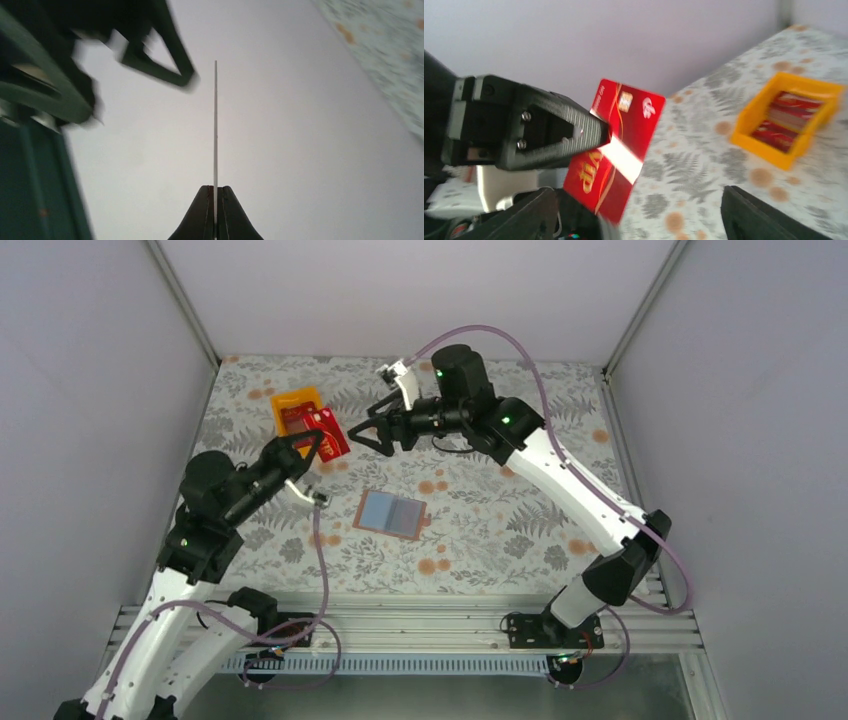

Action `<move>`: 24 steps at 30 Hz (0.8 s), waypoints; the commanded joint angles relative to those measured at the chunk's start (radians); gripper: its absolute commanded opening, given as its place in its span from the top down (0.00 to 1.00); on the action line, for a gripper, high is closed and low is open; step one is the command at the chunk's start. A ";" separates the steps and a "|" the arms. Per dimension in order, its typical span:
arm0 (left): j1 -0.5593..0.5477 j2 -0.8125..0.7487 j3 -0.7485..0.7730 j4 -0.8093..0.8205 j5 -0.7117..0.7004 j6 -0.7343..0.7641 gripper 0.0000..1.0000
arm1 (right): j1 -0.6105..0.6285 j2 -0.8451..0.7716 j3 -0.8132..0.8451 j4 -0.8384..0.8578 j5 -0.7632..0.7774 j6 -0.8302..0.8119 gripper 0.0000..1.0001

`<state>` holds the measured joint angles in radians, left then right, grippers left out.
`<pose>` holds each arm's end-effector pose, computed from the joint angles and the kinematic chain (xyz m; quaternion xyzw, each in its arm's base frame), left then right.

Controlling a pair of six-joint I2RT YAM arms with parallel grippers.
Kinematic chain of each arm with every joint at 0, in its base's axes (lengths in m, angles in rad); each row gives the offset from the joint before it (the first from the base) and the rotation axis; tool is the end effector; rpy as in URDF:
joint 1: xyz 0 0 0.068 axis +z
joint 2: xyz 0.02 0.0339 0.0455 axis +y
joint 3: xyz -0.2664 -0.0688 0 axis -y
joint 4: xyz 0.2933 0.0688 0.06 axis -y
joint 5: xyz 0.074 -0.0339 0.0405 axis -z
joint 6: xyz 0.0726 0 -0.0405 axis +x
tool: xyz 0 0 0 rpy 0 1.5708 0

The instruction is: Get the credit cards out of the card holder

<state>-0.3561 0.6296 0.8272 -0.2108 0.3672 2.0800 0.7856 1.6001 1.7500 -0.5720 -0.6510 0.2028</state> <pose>0.1992 -0.1019 0.3849 0.7010 0.1214 0.4397 0.5482 0.2722 0.3345 0.4289 -0.3949 0.7120 0.4805 0.3258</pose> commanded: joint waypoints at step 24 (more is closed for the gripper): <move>0.219 1.314 0.962 -0.636 -0.629 -1.104 0.98 | -0.241 -0.234 -0.280 0.006 0.510 0.018 0.05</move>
<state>-0.1383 1.8927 1.7733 -0.8825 -0.2821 1.0512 0.5686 1.3502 1.4822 -0.5732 -0.1383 0.2348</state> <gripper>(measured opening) 0.025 0.948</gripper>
